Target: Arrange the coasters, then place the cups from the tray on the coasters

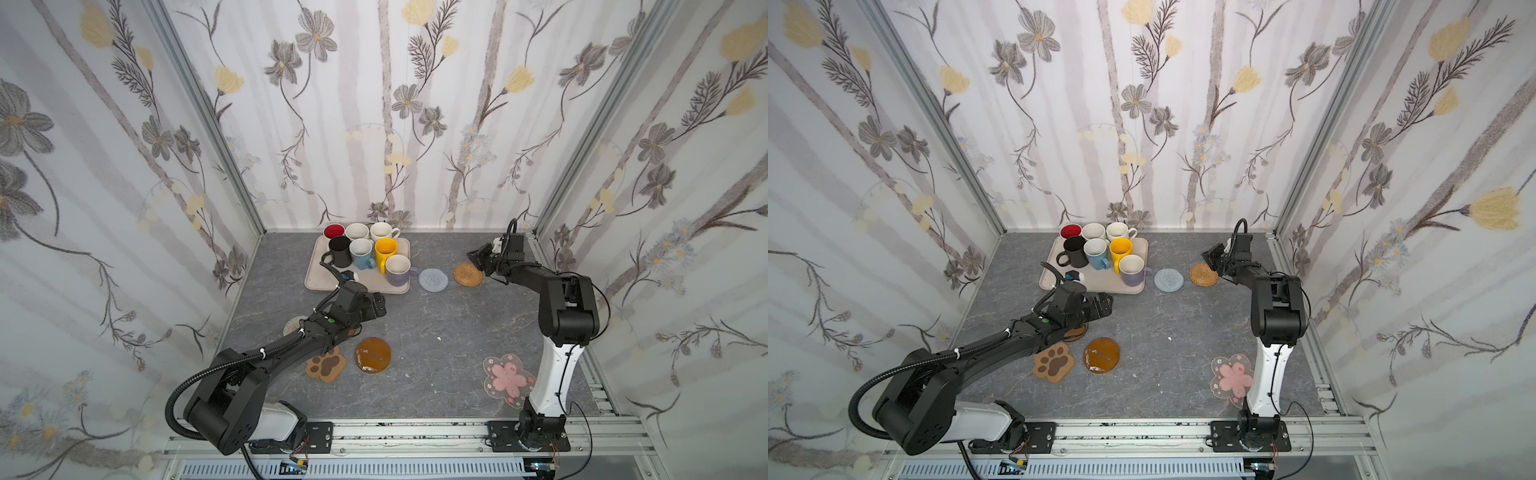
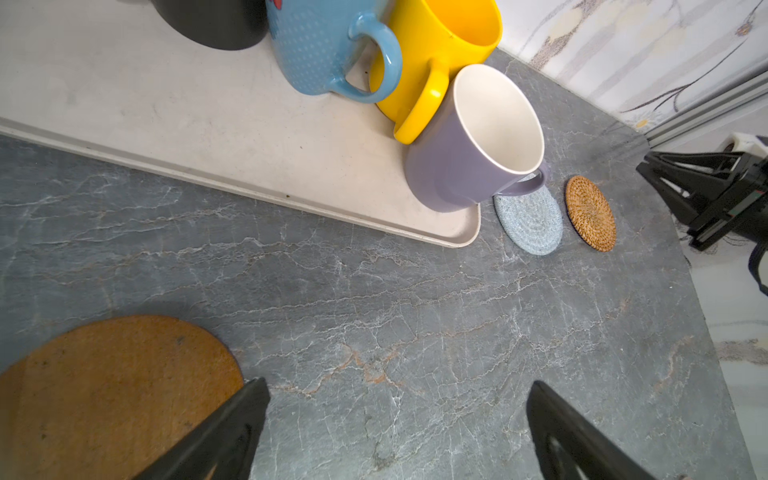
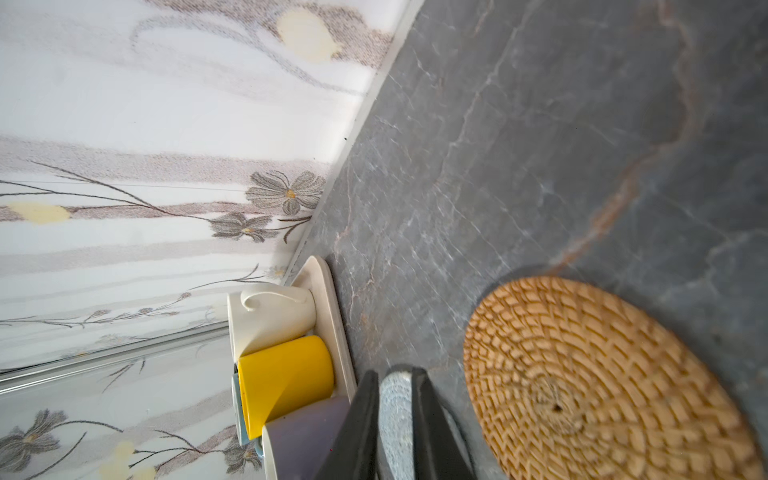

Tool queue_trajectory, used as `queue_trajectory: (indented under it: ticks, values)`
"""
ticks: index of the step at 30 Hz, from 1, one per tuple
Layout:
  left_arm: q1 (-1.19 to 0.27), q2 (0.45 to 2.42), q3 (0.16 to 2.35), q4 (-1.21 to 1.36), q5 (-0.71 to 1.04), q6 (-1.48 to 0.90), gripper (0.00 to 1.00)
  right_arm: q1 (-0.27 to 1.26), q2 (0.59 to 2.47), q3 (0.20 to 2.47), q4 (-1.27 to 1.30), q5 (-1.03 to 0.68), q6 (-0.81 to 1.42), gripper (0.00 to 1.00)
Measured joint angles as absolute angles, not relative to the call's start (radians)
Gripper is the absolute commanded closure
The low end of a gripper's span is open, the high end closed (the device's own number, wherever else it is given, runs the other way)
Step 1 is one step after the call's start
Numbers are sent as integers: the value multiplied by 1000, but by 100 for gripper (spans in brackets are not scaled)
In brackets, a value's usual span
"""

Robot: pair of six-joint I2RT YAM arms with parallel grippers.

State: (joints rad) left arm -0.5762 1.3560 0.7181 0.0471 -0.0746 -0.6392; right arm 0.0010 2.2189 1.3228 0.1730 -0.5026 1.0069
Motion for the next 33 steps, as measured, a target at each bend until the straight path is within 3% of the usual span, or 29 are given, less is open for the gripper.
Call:
queue_trajectory:
  ticks: [14, 33]
  values:
    - [-575, 1290, 649, 48, -67, -660, 0, 33, 2167, 1138, 181, -432, 1081, 71]
    - [-574, 1349, 670, 47, -60, -661, 0, 40, 2318, 1270, 296, -435, 1221, 71]
